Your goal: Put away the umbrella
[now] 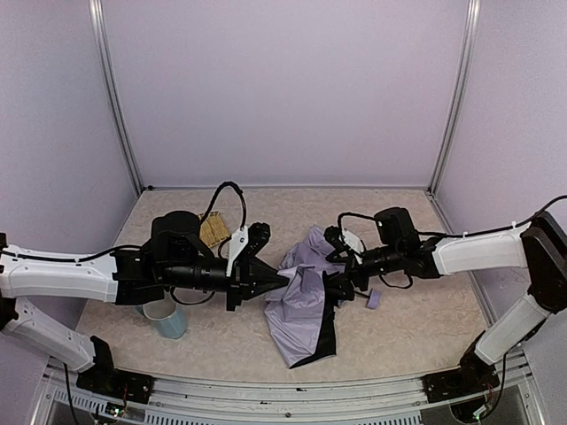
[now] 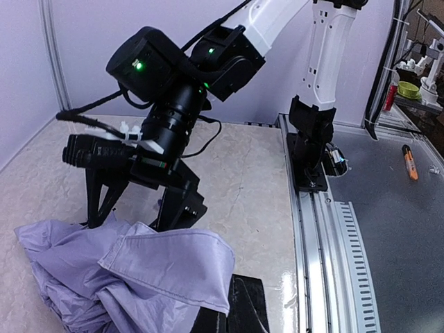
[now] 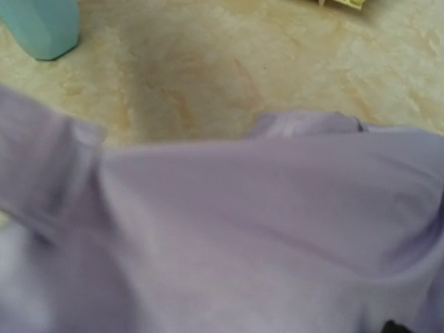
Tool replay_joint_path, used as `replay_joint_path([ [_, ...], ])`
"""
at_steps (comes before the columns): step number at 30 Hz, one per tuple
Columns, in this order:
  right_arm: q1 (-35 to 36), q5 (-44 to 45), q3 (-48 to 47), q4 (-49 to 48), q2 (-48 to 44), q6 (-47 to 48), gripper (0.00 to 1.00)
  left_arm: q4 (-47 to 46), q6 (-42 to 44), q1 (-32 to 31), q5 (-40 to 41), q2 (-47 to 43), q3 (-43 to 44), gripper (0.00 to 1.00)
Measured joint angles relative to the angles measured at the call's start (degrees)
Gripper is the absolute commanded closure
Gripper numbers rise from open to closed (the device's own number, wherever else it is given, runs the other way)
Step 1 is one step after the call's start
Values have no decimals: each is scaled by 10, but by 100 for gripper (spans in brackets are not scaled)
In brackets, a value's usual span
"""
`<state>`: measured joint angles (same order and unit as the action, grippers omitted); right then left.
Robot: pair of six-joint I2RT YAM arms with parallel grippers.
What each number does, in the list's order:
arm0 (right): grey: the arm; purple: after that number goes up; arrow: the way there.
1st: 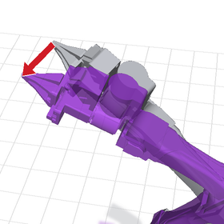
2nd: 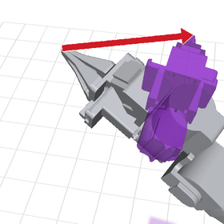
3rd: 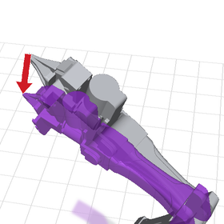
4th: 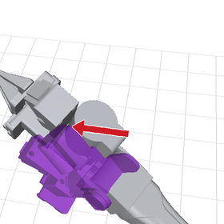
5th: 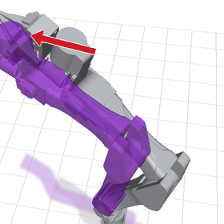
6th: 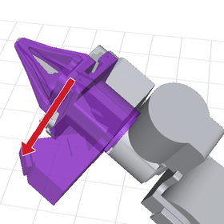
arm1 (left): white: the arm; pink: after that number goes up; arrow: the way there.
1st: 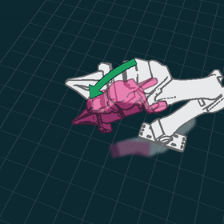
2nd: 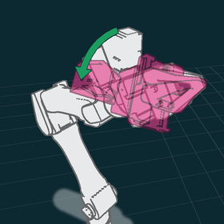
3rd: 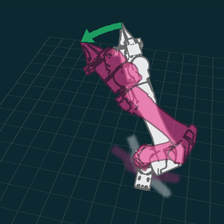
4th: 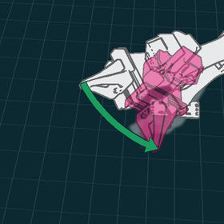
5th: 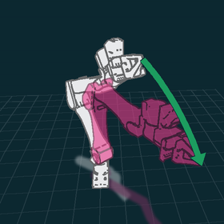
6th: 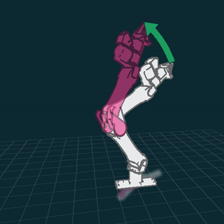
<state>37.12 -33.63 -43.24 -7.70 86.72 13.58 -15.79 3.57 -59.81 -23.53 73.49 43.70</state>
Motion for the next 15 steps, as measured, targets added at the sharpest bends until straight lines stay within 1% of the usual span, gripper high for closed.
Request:
replay_joint_path([
  [5, 0, 3, -10, -27, 64, 4, 7, 22, 10, -1, -4, -2, 24, 100],
  [10, -2, 16, -40, -35, 146, 8, 19, 59, 17, -10, -15, -23, 21, 100],
  [13, -2, 18, -56, -35, 176, 4, 34, 83, 16, -19, -12, -44, -1, 100],
  [15, -5, 23, -64, -33, 185, 0, 47, 100, 8, -33, -1, -57, -25, 100],
])
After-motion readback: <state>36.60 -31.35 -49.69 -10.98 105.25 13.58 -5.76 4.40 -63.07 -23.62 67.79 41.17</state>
